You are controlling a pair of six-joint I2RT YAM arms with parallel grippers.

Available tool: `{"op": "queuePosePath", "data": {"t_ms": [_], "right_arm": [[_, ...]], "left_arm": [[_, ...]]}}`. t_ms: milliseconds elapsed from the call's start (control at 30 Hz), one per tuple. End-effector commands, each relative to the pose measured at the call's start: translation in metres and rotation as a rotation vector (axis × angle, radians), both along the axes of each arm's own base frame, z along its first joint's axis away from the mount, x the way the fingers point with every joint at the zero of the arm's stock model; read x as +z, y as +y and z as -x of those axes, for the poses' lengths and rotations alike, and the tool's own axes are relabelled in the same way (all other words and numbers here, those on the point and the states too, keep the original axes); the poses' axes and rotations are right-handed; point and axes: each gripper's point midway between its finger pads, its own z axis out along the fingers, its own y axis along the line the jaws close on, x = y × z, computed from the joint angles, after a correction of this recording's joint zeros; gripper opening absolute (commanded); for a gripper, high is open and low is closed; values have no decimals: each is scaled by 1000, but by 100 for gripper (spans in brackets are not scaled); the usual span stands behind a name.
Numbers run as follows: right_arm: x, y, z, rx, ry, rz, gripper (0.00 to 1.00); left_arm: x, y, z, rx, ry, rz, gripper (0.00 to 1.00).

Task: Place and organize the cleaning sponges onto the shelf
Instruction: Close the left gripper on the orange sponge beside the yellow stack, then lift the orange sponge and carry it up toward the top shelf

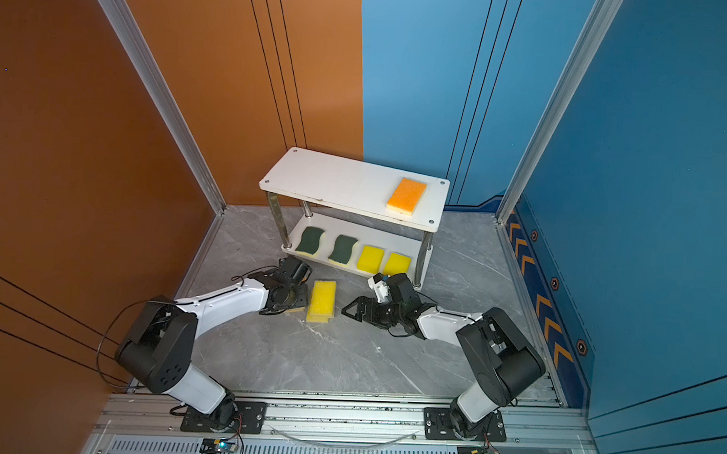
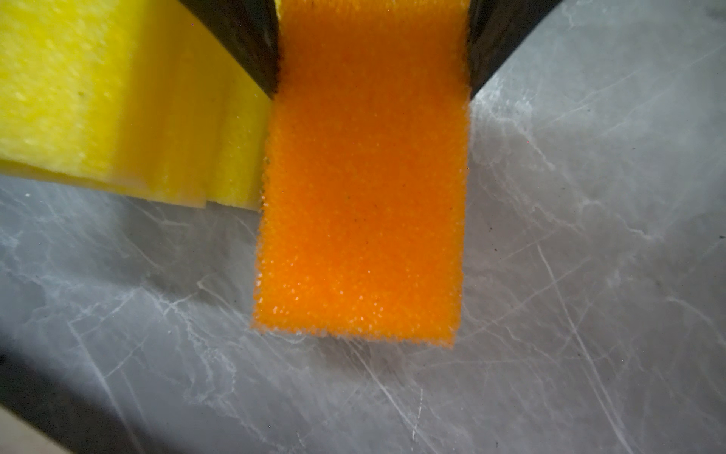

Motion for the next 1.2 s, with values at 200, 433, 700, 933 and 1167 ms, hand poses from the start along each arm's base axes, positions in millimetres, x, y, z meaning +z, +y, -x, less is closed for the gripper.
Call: {"op": "queuePosePath", "data": {"t_ms": [200,433,700,933,1167], "right_arm": [[5,5,-4,9,-3,-24,100],[5,7,-4,11,-1,-30,100],[3,7,-4,11,5,-30,100],[3,9,-5,10,12,-40,100],[3,10,-5,12,15,-43,100]], "left_arm": [[6,-1,-1,-12,-5,14,67],[21,-2,-2,-28,-39,27,64],[38,0,-1,-29,-69,33,64],[57,1,-1,-31,-109,48,64],[87,-1,0,-51,-164,76,64]]}}
